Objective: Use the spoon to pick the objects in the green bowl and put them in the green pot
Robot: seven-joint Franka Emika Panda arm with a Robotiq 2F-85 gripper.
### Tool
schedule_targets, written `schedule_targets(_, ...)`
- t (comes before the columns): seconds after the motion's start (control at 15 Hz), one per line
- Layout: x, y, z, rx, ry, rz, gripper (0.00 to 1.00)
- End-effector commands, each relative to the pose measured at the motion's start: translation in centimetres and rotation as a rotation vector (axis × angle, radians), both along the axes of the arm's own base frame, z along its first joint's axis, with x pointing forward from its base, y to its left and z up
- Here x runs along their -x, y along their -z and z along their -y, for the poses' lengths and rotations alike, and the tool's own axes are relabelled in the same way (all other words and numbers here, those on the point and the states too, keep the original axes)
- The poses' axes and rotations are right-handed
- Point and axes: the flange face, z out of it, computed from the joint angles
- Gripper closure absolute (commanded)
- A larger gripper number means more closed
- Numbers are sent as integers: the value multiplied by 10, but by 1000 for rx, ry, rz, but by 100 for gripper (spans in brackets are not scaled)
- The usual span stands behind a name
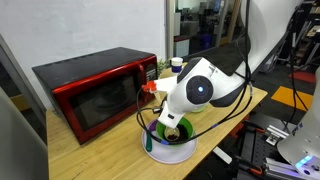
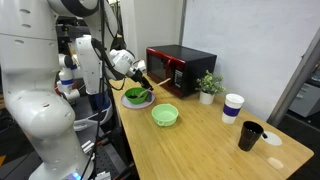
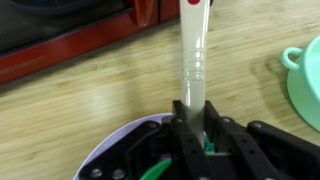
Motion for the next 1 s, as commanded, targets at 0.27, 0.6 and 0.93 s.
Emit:
schedule_targets(0.27,-10,-24,17,-90,16,1,94)
schedule_targets(0.6,-10,-31,18,-135,26,-11,94)
schedule_targets(0.93,-9,-48,22,-178,80,-6,94)
